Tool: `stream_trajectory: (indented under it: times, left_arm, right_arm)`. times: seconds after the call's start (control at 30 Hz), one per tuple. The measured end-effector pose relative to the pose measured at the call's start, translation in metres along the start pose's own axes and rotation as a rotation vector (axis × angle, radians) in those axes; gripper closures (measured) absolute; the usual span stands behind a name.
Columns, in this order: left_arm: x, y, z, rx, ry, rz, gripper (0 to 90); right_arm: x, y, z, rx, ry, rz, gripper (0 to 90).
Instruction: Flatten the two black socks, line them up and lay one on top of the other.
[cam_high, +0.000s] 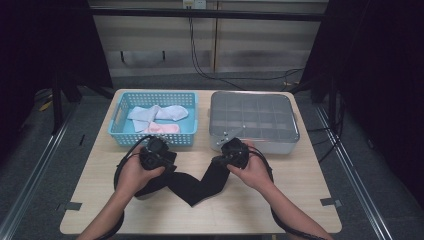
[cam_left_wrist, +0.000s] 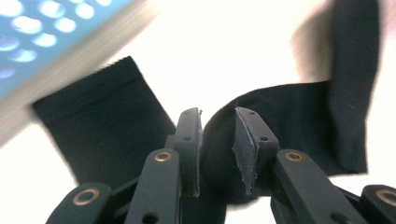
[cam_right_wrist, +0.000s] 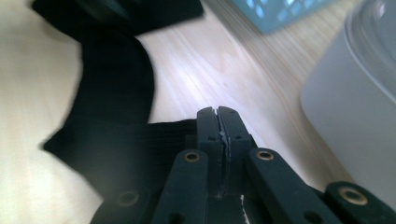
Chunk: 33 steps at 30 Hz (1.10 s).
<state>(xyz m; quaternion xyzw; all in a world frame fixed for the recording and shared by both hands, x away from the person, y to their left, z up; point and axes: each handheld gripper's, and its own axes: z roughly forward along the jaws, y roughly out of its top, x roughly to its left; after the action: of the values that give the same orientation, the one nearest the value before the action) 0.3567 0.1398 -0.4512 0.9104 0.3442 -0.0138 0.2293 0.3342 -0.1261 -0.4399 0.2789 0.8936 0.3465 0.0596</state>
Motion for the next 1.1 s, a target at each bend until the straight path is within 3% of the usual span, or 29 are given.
stream_trajectory:
  times: [0.17,0.3,0.37,0.5,0.6,0.73,0.8,0.87,0.93,1.1]
  left_arm:
    - [-0.002,-0.006,0.019,0.079,-0.013,0.001,84.1]
    - [-0.009,-0.002,0.017,0.129,0.027,0.014,87.2]
    - [-0.008,0.000,0.012,0.115,0.034,-0.005,88.0]
    - [0.002,0.002,-0.011,0.017,0.062,-0.049,88.3]
    - [0.006,-0.004,-0.024,-0.021,0.091,-0.068,88.3]
    - [0.006,-0.021,-0.018,-0.017,0.070,-0.078,88.1]
    - [0.005,-0.027,-0.013,0.002,0.066,-0.082,88.0]
    - [0.007,-0.031,-0.011,0.005,0.058,-0.091,87.8]
    - [0.007,-0.033,-0.010,0.015,0.046,-0.093,87.5]
    - [0.002,-0.035,-0.010,0.036,0.028,-0.071,86.9]
  right_arm:
    - [0.005,-0.020,-0.019,-0.002,0.005,-0.007,88.4]
    - [0.006,-0.040,-0.030,0.015,-0.020,0.007,88.4]
    - [0.005,-0.046,-0.036,-0.002,-0.024,0.013,88.4]
    - [0.003,-0.050,-0.048,-0.058,-0.023,0.020,88.4]
    - [0.005,-0.057,-0.052,-0.061,-0.014,0.002,88.3]
    - [0.014,-0.074,-0.043,-0.019,0.026,-0.016,87.3]
    - [0.018,-0.086,-0.033,0.032,0.032,-0.020,79.6]
    - [0.019,-0.093,-0.028,0.047,0.030,0.004,73.8]
    - [0.017,-0.095,-0.030,0.047,0.013,0.033,62.3]
    - [0.007,-0.085,-0.044,0.006,-0.044,0.069,55.9]
